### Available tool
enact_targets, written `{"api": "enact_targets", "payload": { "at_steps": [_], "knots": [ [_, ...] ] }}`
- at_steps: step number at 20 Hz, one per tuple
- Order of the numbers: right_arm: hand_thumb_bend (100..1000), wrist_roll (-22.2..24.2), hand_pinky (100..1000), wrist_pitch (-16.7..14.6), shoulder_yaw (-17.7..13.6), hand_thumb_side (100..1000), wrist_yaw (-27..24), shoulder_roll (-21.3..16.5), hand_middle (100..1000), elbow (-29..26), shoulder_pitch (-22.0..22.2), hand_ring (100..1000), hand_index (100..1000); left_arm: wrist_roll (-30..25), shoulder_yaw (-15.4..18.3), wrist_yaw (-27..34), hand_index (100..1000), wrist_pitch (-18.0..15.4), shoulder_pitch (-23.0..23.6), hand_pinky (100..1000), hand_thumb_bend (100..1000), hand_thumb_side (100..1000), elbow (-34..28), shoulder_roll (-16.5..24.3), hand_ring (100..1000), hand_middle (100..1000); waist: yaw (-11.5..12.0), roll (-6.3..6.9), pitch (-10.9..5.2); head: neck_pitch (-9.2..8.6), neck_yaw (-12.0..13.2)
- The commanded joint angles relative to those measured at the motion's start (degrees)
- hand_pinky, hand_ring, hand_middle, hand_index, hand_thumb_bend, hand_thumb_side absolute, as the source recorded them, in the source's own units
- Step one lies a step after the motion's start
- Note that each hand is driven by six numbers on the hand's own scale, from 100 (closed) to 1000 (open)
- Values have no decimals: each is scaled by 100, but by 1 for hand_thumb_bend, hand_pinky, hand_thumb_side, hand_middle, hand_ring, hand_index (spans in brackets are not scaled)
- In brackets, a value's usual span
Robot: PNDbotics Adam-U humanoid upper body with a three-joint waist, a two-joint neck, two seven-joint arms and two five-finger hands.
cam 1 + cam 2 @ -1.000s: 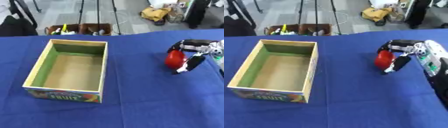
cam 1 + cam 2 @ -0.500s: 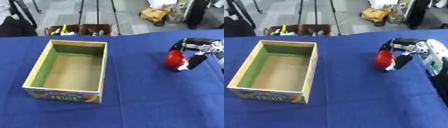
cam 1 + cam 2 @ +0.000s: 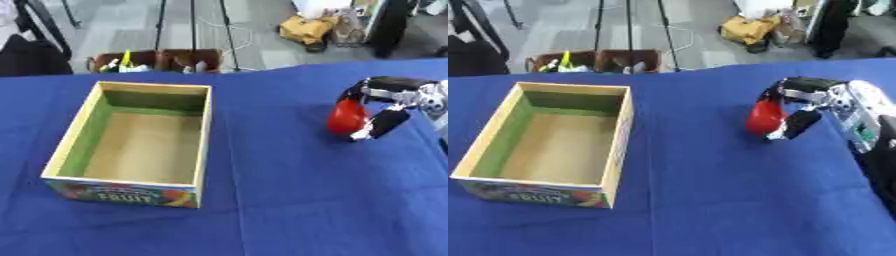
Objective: Pick up objects on the table and place them in the box.
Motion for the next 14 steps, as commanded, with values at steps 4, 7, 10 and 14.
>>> {"api": "enact_targets", "payload": {
  "at_steps": [4,7,10,14],
  "knots": [
    [532,-131,706,15,-56,480,247,-152,613,68,-98,729,856,-29,-8,9,590,-12,-24,362,100,873,-121,39,392,451,20,-5,-86,-91,-41],
    [525,-156,700,10,-62,485,279,-145,589,93,-99,718,842,-34,-11,11,590,-12,-28,361,100,873,-121,38,393,452,29,-7,-75,-95,-46],
    [511,-204,692,20,-65,487,296,-140,569,108,-94,705,834,-41,-14,13,590,-12,-36,361,100,873,-121,34,393,453,44,-9,-57,-100,-51],
    [479,-247,651,30,-66,484,288,-145,556,123,-87,667,835,-49,-16,11,590,-9,-38,361,100,874,-121,31,393,453,47,-12,-45,-99,-50]
  ]
}}
